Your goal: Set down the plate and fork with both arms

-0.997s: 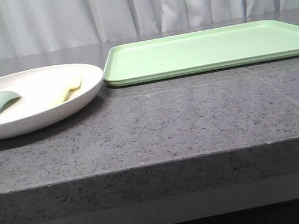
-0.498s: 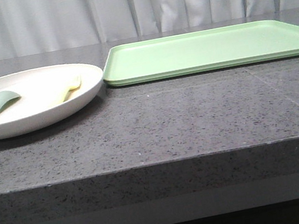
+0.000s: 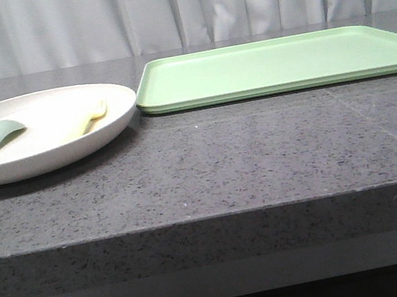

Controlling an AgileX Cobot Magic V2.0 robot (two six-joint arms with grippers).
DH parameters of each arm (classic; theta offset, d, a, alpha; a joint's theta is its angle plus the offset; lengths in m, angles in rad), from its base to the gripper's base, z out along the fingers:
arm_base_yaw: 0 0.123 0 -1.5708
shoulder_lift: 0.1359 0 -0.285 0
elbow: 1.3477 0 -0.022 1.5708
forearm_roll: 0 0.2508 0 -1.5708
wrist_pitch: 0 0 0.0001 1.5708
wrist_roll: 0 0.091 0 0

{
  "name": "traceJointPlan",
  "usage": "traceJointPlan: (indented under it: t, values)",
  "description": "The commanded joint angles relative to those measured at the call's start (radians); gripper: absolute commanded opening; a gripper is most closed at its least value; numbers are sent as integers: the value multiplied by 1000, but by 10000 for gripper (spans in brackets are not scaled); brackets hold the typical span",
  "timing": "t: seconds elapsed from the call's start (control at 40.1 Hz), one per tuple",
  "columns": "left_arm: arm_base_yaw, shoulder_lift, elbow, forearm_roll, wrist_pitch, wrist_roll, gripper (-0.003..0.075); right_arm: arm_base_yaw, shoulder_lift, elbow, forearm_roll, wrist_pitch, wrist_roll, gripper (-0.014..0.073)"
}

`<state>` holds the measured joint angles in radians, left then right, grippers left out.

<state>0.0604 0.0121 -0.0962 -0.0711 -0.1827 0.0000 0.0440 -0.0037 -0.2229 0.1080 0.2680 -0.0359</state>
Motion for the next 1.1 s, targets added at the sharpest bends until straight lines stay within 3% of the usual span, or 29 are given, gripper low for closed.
traceJointPlan:
  t: [0.0,0.274,0.523,0.598,0.673,0.847,0.872,0.947,1.071]
  values:
    - [0,84,-139,-8,11,-7,-18,-9,68,-129,4,-7,-4,-120]
    - [0,408,-436,39,333,0,-18,-9,373,-351,17,58,-4,-118]
    - [0,532,-462,64,308,0,-18,-9,518,-379,28,52,-4,-117]
    - [0,551,-462,64,302,0,-2,-9,528,-379,28,47,-4,-71]
    - [0,566,-462,64,299,0,75,-9,531,-379,28,35,-4,50]
    - [0,594,-462,59,296,0,565,-9,531,-378,28,34,-4,472]
    - [0,597,-462,59,296,0,607,-9,531,-378,28,32,-4,526]
    - [0,604,-462,59,296,0,688,-9,531,-378,28,28,-4,615]
    - [0,604,-462,59,296,0,692,-9,531,-378,28,28,-4,590]
